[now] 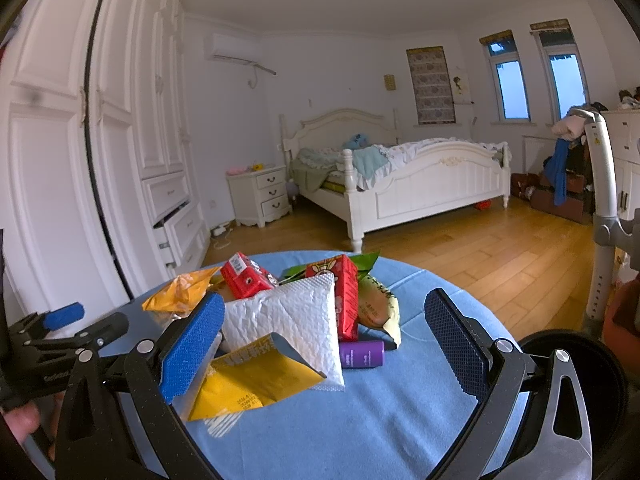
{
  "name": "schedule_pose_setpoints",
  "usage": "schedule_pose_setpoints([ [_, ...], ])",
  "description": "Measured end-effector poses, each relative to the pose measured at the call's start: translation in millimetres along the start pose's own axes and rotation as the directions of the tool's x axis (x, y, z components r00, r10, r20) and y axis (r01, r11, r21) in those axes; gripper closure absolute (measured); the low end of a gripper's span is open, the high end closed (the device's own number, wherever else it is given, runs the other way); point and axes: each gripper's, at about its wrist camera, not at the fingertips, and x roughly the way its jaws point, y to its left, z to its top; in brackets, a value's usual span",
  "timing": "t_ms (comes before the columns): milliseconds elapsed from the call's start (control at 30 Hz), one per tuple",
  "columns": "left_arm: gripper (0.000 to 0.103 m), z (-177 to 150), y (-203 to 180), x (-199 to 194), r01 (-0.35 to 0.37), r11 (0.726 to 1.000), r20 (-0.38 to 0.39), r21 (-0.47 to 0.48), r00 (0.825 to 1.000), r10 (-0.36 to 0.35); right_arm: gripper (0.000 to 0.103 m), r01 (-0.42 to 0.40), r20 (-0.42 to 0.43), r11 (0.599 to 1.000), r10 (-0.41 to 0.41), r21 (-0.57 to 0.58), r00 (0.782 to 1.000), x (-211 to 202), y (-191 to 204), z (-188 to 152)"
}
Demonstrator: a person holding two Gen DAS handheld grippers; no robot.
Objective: Collect trash
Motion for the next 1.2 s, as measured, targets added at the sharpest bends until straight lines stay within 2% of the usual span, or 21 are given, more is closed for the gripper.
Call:
schedule_pose_setpoints([
  [600,0.004,-2.8,0.2,3.3,0.005,1.000,-0.011,-0.012,1.000,-0.005,0.004,0.000,-0.004,1.000,0.000,0.005,1.000,1.3,-1.2,-1.5],
  [700,0.004,-4.3,6.5,3.3,0.037,0.999,-0.016,-0.040,0.999,-0.038,0.004,0.001,-0.028,1.000,-0.001,0.010,1.000,5.7,-0.7,-2.2],
  [767,0.004,-4.9,17.7,1.5,0.094,0.993,-0.014,-0.069,0.995,-0.095,0.004,-0.053,-0.102,0.999,0.054,0.013,0.993,16.1,-0.4,-0.4],
  [833,0.004,-5.2,29.5,4.3,0.122,0.990,-0.034,-0.077,0.992,-0.125,0.004,-0.127,-0.186,0.991,0.133,0.047,0.973,27.6,-2.0,11.7],
  [933,0.004,-3.0,54.6,16.0,0.215,0.967,-0.089,-0.137,0.970,-0.228,0.004,-0.236,-0.265,0.967,0.253,0.094,0.930,44.6,9.0,42.6],
  [967,0.004,-1.8,56.6,20.2,0.220,0.968,-0.110,-0.123,0.966,-0.234,0.004,-0.258,-0.305,0.962,0.272,0.088,0.912,54.7,18.7,53.4],
  [1000,0.004,-0.5,60.2,28.0,0.219,0.969,-0.187,-0.119,0.953,-0.238,0.004,-0.274,-0.341,0.958,0.285,0.080,0.896,63.4,27.3,60.1],
  [1033,0.004,0.4,61.4,33.5,0.223,0.968,-0.214,-0.111,0.946,-0.242,0.004,-0.298,-0.370,0.952,0.304,0.076,0.878,72.9,38.0,65.0],
  [1100,0.004,2.9,64.7,42.4,0.244,0.962,-0.300,-0.124,0.915,-0.271,0.004,-0.335,-0.443,0.940,0.328,0.063,0.835,96.5,63.3,68.8],
  [1167,0.004,5.6,62.5,46.2,0.259,0.962,-0.322,-0.091,0.906,-0.274,0.004,-0.348,-0.495,0.937,0.309,0.014,0.812,115.6,87.0,69.0],
  [1200,0.004,5.3,58.5,47.6,0.264,0.963,-0.307,-0.060,0.913,-0.269,0.004,-0.355,-0.513,0.935,0.300,-0.009,0.804,122.4,97.6,67.6],
])
